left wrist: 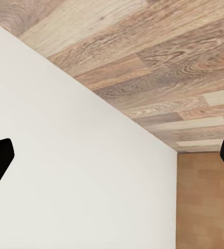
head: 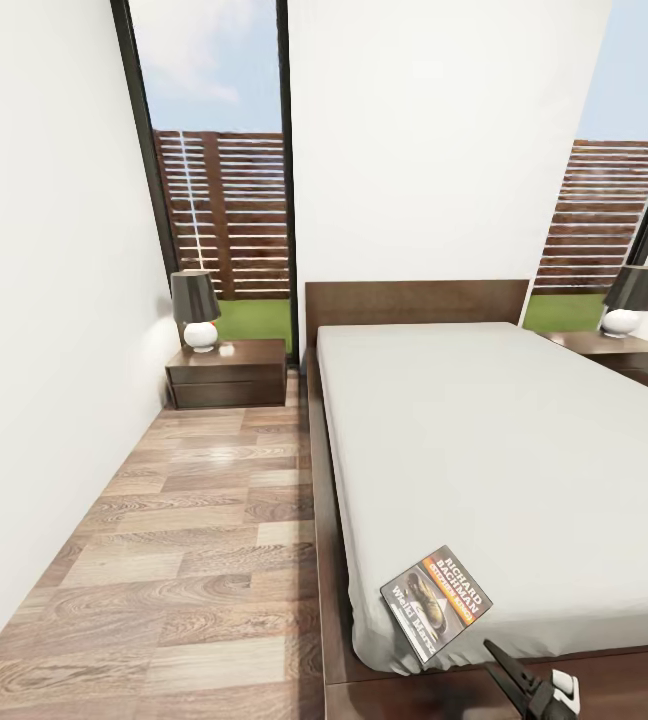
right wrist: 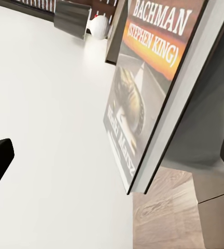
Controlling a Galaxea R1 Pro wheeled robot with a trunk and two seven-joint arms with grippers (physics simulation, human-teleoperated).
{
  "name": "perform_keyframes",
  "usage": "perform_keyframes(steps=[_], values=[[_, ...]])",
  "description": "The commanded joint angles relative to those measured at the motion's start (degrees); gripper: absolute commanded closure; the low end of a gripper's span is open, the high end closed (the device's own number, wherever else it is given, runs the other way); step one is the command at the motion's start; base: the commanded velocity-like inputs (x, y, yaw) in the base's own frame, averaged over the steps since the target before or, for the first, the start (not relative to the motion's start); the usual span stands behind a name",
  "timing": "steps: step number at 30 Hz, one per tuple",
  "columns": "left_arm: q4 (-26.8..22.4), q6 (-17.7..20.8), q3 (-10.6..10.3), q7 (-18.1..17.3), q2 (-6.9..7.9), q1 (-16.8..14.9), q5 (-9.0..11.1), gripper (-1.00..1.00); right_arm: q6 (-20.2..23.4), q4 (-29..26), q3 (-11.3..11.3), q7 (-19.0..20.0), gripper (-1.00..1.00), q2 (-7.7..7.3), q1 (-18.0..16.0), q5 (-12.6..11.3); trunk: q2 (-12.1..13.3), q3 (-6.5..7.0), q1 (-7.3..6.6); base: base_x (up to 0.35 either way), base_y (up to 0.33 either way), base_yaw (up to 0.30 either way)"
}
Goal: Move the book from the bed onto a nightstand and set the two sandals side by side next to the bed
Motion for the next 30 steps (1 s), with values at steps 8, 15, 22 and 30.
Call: perform_keyframes(steps=[8, 15, 22, 30], values=[[-0.1, 0.2, -0.5, 0.3, -0.07, 0.3, 0.6, -1.00, 0.6, 0.1, 0.1, 0.0, -1.00, -0.03, -0.5, -0.4, 0.0, -0.04, -0.01, 0.000, 0.000, 0.000], [-0.1, 0.2, -0.5, 0.3, -0.13, 0.4, 0.6, -1.00, 0.6, 0.1, 0.1, -0.1, -1.00, -0.01, -0.6, -0.5, 0.0, -0.04, -0.01, 0.000, 0.000, 0.000], [-0.1, 0.2, -0.5, 0.3, -0.19, 0.4, 0.6, -1.00, 0.6, 0.1, 0.1, -0.1, -1.00, 0.00, -0.7, -0.4, -2.4, -1.12, 1.31, 0.000, 0.000, 0.000], [-0.1, 0.2, -0.5, 0.3, -0.23, 0.4, 0.6, -1.00, 0.6, 0.1, 0.1, -0.1, -1.00, 0.01, -0.8, -0.4, -3.2, -1.48, 1.75, 0.000, 0.000, 0.000]])
